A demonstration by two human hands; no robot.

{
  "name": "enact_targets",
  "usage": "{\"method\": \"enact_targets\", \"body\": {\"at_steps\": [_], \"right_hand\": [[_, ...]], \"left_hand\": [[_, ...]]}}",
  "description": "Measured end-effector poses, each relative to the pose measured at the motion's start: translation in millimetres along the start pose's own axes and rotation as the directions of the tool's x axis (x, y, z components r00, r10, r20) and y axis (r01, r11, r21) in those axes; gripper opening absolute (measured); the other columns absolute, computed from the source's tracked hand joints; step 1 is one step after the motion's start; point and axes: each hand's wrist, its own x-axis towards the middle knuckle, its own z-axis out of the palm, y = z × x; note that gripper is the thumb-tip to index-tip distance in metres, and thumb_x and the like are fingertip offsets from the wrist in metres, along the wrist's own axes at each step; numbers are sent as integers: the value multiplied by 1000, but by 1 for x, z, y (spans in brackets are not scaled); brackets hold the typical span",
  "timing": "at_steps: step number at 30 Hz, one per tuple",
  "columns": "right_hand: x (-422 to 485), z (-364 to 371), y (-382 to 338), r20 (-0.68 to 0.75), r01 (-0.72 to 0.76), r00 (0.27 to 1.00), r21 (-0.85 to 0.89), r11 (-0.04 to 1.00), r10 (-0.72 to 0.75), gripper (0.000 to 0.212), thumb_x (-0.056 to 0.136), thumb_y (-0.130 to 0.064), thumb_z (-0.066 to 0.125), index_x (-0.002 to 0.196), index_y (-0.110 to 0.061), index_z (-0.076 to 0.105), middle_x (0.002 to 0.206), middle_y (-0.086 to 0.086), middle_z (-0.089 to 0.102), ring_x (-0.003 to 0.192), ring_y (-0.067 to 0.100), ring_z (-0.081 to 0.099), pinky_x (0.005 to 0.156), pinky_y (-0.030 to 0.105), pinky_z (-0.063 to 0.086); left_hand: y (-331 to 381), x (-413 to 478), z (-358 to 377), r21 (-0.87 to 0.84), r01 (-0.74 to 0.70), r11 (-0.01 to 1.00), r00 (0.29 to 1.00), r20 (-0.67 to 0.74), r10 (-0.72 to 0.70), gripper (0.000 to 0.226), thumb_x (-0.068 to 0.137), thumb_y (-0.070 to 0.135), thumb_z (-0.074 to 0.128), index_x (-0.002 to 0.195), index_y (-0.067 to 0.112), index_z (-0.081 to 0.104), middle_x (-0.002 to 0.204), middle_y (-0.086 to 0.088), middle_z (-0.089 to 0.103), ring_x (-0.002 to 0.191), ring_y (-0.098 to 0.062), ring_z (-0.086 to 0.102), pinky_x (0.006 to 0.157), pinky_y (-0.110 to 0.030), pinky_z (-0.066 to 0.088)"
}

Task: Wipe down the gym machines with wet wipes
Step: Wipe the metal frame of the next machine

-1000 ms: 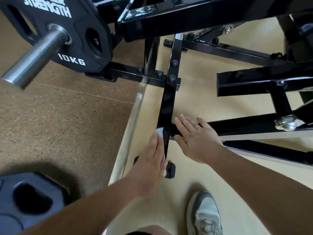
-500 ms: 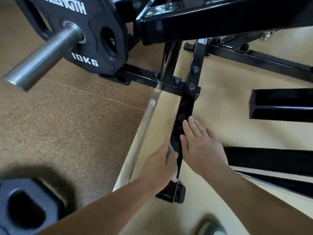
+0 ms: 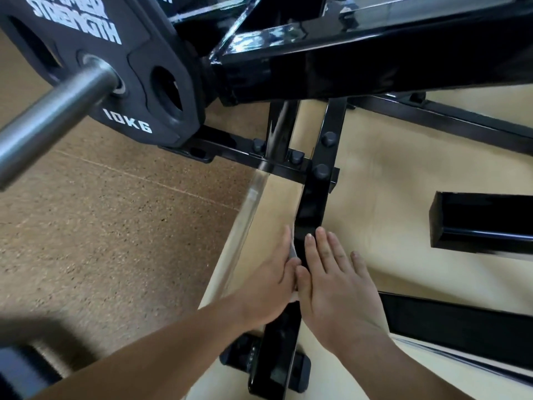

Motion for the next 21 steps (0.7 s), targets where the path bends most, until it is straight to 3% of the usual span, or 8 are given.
{"method": "enact_targets", "body": {"at_steps": [3,7,9,12,17,18,20,21], "right_hand": [[-1,-1,0,12,11,1000,12,1000,-11,65,98,-50,-16,158,-23,-24,164,-5,-33,153,16,-30,129,44,-3],[1,0,-3,3,-44,999,43,998,44,64,108,-49,5,161,-16,20,170,1,14,158,19,13,124,48,26],[2,4,-1,-37,-5,999,24,1000,6,65,105,-50,-1,162,-19,5,171,-2,-3,159,18,-1,127,45,15],[0,-1,0,-5,-2,1000,49,999,2,66,98,-50,-16,158,-22,-22,165,-6,-30,154,14,-26,127,40,-4],[-1,1,-1,-40,0,999,63,998,3,68,98,-52,-20,160,-22,-15,167,-5,-24,155,14,-21,128,42,0],[0,3,-1,-31,-7,999,70,998,9,67,99,-52,-16,160,-23,-15,167,-6,-24,156,13,-20,129,42,1],[0,2,-1,-37,-13,999,68,998,16,67,101,-51,-9,162,-22,-7,168,-5,-17,158,14,-11,129,43,8],[0,1,-2,-39,-14,999,66,998,17,66,102,-50,-6,162,-22,-3,169,-4,-13,158,15,-6,129,44,11]], "left_hand": [[6,17,-10,97,14,995,1000,-12,-13,64,112,33,29,161,35,-13,158,28,17,139,21,17,110,0,17],[35,77,-29,286,-45,957,999,-2,48,70,111,27,31,161,21,-17,171,2,-16,148,3,-7,123,-20,3],[42,86,-24,361,-68,930,996,-23,82,68,112,22,30,161,17,-17,168,2,-25,150,-1,-13,119,-17,-2],[33,64,-20,379,-97,920,990,-57,128,66,112,22,29,162,15,-14,171,-1,-16,156,-10,-11,126,-24,-2],[26,44,-24,37,27,999,998,60,-30,65,111,24,31,162,12,-7,172,-4,-6,158,-11,-4,130,-34,7],[34,50,-28,136,55,989,996,63,-64,59,109,18,31,159,-3,8,168,-21,8,158,-27,8,128,-43,16],[39,77,-39,736,-117,667,993,77,90,47,106,14,34,145,-13,36,146,-37,38,143,-50,34,121,-59,26],[51,92,-37,575,21,818,999,-37,0,48,109,17,34,152,-2,34,151,-29,39,144,-45,35,122,-52,21]]}}
